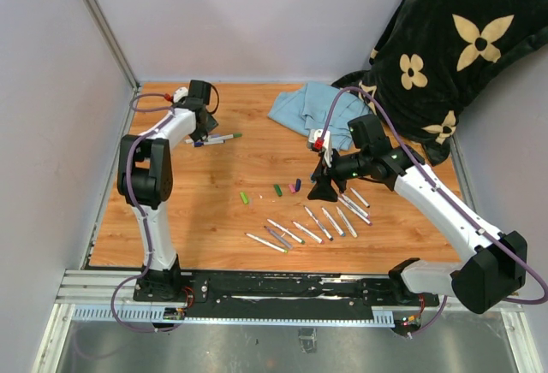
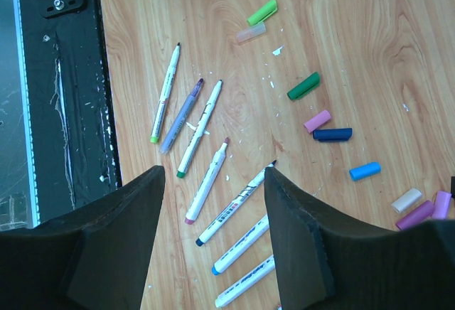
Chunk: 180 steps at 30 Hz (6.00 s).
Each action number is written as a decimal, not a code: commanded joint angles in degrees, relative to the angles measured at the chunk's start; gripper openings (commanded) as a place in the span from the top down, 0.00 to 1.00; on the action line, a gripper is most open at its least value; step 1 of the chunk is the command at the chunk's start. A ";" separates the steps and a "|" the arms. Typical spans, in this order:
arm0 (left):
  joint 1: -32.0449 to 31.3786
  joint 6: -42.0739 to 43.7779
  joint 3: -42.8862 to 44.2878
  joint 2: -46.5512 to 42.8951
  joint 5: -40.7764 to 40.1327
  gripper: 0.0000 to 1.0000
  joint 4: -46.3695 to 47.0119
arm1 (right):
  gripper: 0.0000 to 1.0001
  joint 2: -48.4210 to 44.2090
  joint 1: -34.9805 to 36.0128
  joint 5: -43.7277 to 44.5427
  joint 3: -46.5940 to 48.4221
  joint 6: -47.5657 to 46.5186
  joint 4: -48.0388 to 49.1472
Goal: Open the pen caps
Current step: Adjust the pen at the center of the board, then pick up the pen from the center of the board.
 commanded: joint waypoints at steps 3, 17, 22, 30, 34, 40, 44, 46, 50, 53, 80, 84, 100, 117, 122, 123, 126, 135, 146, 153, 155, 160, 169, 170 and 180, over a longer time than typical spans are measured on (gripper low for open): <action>3.83 -1.85 -1.88 -0.74 0.97 0.45 -0.41 | 0.41 -1.49 -1.34 -1.20 -0.76 -0.98 -0.28; 8.10 -4.37 0.22 1.32 3.61 0.46 -1.93 | 0.41 -1.57 -1.75 -1.57 -0.81 -0.92 -0.28; 8.10 1.68 1.58 1.39 3.24 0.48 -1.40 | 0.41 -1.71 -2.05 -1.82 -0.88 -0.84 -0.17; 8.17 28.42 -3.47 -6.47 8.12 0.45 10.14 | 0.41 -1.96 -2.10 -2.43 -0.86 -0.83 -0.24; 8.14 41.00 -6.31 -8.42 15.25 0.40 14.51 | 0.41 -1.95 -2.19 -2.67 -0.84 -0.83 -0.28; 8.31 52.62 -8.06 -7.77 23.75 0.33 15.68 | 0.41 -2.75 -2.53 -3.30 -1.04 -0.74 -0.24; 10.07 53.18 -5.74 -4.93 28.80 0.34 12.99 | 0.41 -2.66 -2.62 -3.63 -1.09 -0.78 -0.24; 11.42 51.10 -4.64 -3.76 33.18 0.38 12.81 | 0.41 -2.69 -2.63 -3.68 -1.11 -0.74 -0.19; 12.39 49.16 -2.46 -1.62 35.95 0.43 12.43 | 0.41 -2.71 -2.71 -3.70 -1.09 -0.74 -0.19; 12.40 48.94 0.57 0.62 34.65 0.52 10.28 | 0.41 -2.64 -2.69 -3.73 -1.17 -0.82 -0.19; 12.40 44.99 4.65 7.48 33.58 0.87 1.35 | 0.41 -2.96 -2.71 -4.02 -1.31 -1.29 -0.23; 12.40 44.33 3.42 6.15 34.23 0.87 0.37 | 0.41 -3.44 -2.72 -4.50 -1.31 -1.27 -0.25; 12.16 41.83 -2.76 -0.70 36.89 0.85 -2.86 | 0.41 -4.72 -2.80 -5.18 -1.38 -1.09 -0.16; 9.77 40.53 -2.60 -4.47 39.84 0.82 -2.75 | 0.41 -4.14 -2.80 -5.34 -1.42 -1.08 -0.22; 9.79 40.51 -2.04 -5.14 35.34 0.72 -2.95 | 0.41 -4.03 -2.80 -5.27 -1.52 -1.09 -0.23; 9.63 40.70 -1.97 -4.93 33.88 0.69 -3.34 | 0.41 -4.03 -2.80 -5.27 -1.46 -1.09 -0.18; 8.44 42.36 -1.50 -3.83 30.62 0.65 -5.05 | 0.41 -4.03 -2.85 -5.27 -1.43 -1.09 -0.21; 7.04 44.10 1.25 -0.72 30.77 0.67 -7.42 | 0.41 -4.11 -2.80 -5.19 -1.47 -1.00 -0.19; 7.04 44.80 2.47 3.60 28.78 0.69 -8.46 | 0.41 -4.22 -2.89 -5.19 -1.47 -1.10 -0.23; 7.04 44.91 2.12 5.03 27.58 0.75 -8.76 | 0.41 -4.38 -2.98 -5.34 -1.46 -1.02 -0.24; 7.04 44.68 2.06 5.27 25.58 0.84 -8.77 | 0.41 -4.38 -3.07 -5.44 -1.46 -1.03 -0.21; 7.28 43.68 1.60 5.29 20.33 0.86 -8.81 | 0.41 -4.61 -3.22 -5.60 -1.58 -1.00 -0.24; 7.48 43.04 2.45 5.86 18.24 0.72 -9.05 | 0.41 -4.63 -3.24 -5.79 -1.58 -1.07 -0.24; 7.48 42.98 2.82 6.27 18.76 0.72 -9.13 | 0.41 -4.64 -3.24 -5.72 -1.53 -1.01 -0.24; 7.48 43.37 2.65 7.29 19.79 0.92 -9.66 | 0.41 -4.52 -3.50 -5.95 -1.46 -0.92 -0.17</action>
